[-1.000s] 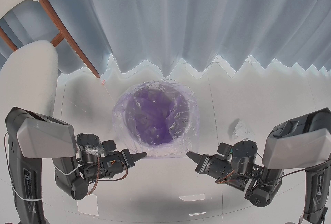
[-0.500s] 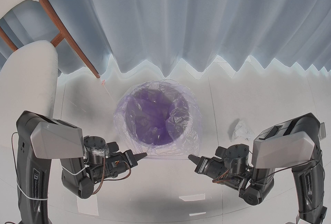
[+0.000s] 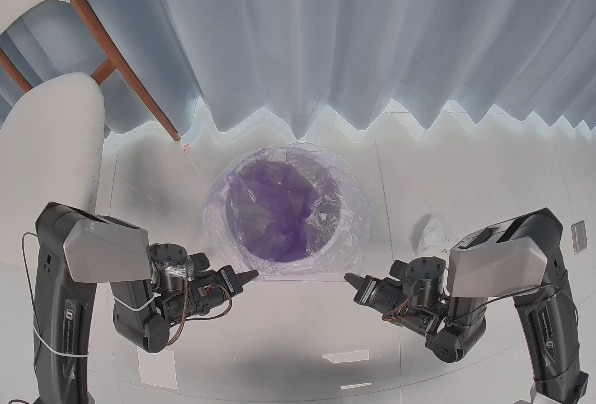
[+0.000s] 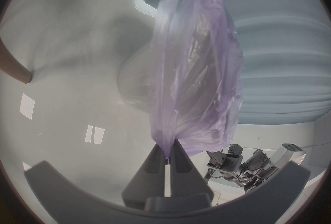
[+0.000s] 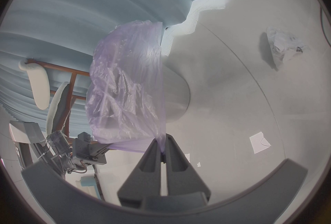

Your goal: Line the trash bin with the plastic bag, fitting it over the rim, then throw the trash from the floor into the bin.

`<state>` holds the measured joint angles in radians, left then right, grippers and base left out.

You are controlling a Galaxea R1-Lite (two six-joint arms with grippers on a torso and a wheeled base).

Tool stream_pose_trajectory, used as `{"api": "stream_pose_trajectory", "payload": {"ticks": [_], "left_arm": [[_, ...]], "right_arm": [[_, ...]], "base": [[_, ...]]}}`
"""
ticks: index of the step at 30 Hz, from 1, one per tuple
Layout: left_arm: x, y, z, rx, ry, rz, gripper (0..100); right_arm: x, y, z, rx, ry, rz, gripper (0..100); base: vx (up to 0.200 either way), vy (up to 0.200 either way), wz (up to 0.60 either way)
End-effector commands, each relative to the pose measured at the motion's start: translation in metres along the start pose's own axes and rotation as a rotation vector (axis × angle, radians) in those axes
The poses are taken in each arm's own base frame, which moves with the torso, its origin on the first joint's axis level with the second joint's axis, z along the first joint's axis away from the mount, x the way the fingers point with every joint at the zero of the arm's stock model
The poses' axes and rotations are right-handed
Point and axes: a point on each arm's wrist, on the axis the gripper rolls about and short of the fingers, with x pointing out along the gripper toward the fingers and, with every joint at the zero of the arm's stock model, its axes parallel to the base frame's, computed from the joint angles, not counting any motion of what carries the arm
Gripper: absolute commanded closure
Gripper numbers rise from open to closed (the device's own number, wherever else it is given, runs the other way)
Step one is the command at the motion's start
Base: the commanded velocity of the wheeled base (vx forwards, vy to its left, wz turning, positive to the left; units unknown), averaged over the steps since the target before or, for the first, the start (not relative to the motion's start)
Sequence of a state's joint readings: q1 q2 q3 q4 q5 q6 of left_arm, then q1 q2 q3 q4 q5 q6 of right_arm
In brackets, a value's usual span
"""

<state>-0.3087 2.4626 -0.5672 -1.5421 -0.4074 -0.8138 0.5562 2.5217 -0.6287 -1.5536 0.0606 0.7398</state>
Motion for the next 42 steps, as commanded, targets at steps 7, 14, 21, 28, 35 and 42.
{"api": "stream_pose_trajectory", "payload": {"ticks": [7,14,21,28,35,42], "left_arm": [[-0.001,0.006,0.007,-0.009,-0.026,0.006,100],[-0.009,0.006,-0.001,-0.02,0.012,0.024,0],[-0.013,0.006,-0.006,-0.018,0.009,0.059,0],[-0.037,-0.002,-0.004,0.116,0.005,0.088,0],[-0.08,-0.044,0.004,0.2,-0.02,0.013,0],[-0.11,-0.093,0.027,0.341,-0.164,-0.125,0]], "right_arm": [[0.008,-0.007,0.004,0.006,-0.038,-0.006,100],[0.009,-0.008,0.003,-0.014,-0.056,-0.025,100],[0.001,-0.007,0.003,-0.001,-0.039,-0.036,0],[-0.021,0.009,0.002,-0.01,-0.003,-0.019,0],[-0.057,0.051,0.0,-0.048,0.045,0.086,0],[-0.09,0.076,0.007,-0.049,0.106,0.218,0]], "base": [[0.0,0.0,0.0],[0.0,0.0,0.0],[0.0,0.0,0.0],[0.0,0.0,0.0],[0.0,0.0,0.0],[0.0,0.0,0.0]]}}
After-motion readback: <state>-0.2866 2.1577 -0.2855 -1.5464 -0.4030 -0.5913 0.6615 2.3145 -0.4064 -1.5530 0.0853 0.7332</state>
